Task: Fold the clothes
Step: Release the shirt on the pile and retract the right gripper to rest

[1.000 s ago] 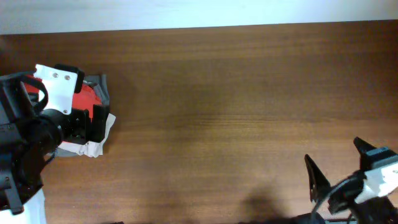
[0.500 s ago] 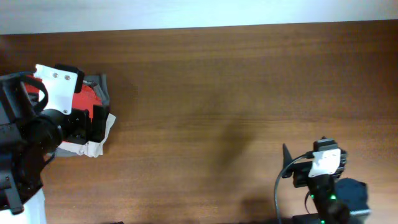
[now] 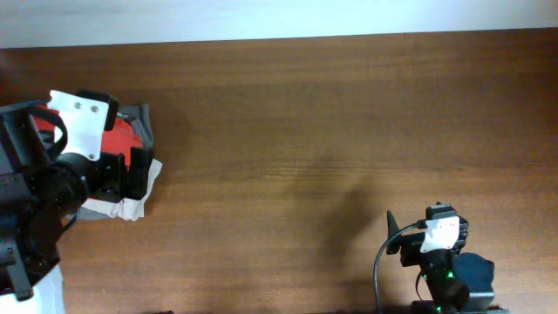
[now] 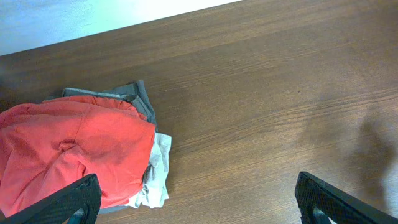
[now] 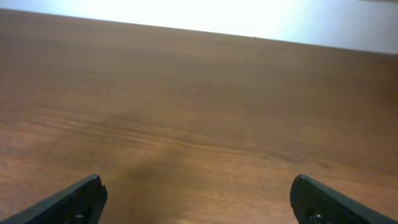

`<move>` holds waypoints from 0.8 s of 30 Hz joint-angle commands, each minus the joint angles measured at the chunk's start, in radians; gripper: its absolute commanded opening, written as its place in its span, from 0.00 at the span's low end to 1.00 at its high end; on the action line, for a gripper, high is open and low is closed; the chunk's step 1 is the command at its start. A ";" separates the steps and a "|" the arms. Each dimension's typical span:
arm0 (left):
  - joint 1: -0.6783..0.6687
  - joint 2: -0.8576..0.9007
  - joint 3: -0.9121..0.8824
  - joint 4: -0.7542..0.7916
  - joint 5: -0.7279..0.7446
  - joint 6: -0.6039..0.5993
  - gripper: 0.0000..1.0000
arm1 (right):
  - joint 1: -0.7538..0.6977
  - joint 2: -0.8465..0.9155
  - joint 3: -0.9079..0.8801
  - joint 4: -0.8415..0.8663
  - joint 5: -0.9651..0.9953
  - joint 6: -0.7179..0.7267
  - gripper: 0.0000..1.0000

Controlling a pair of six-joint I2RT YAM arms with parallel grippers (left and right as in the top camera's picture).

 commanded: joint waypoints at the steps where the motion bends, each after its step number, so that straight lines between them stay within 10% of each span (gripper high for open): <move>1: -0.005 -0.010 0.002 0.003 0.008 0.013 0.99 | -0.007 -0.011 -0.049 0.014 -0.018 0.000 0.99; 24: -0.005 -0.010 0.002 0.002 0.008 0.013 0.99 | -0.006 -0.011 -0.104 0.020 -0.017 0.000 0.99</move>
